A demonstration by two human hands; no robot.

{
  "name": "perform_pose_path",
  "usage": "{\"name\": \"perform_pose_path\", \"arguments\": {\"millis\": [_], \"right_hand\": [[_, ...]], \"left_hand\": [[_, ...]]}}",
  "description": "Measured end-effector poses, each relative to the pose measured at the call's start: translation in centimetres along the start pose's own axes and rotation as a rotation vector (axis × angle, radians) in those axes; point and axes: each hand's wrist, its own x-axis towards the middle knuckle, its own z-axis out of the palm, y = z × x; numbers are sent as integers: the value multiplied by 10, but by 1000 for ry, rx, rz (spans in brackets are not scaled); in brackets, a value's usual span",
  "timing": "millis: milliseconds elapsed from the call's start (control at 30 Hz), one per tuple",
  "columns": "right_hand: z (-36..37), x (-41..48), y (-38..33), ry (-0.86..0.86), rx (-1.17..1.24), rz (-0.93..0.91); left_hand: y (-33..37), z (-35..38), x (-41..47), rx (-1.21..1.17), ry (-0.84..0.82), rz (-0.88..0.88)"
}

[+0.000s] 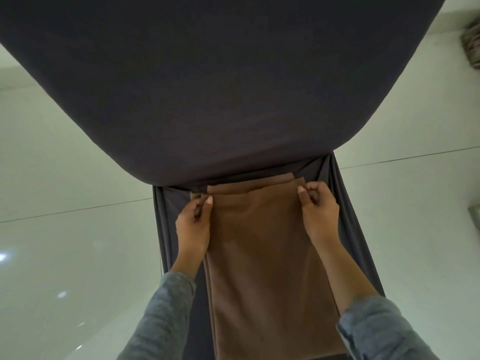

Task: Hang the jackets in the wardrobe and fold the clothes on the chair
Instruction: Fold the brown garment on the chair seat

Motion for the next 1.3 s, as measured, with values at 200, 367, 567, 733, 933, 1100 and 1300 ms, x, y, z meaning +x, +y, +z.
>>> {"name": "perform_pose_path", "arguments": {"millis": [200,367,567,733,933,1100,1300], "right_hand": [[4,1,4,99,-19,-25],[13,-37,17,73,-210,-448],[26,-35,42,-242,-526,-622],[14,-12,50,-222,-899,-530],[2,-39,49,-113,-777,-503],[10,-87,75,-306,-718,-605],[-11,-80,88,-278,-874,-574]], "left_hand": [[2,9,-7,-3,186,-45],[8,17,-35,243,346,367],[-27,44,-39,736,-225,682],[-40,20,-11,941,-47,498],[-24,15,-49,821,43,424],[-58,31,-115,872,-144,465],[-73,10,-111,902,-38,340]]}}
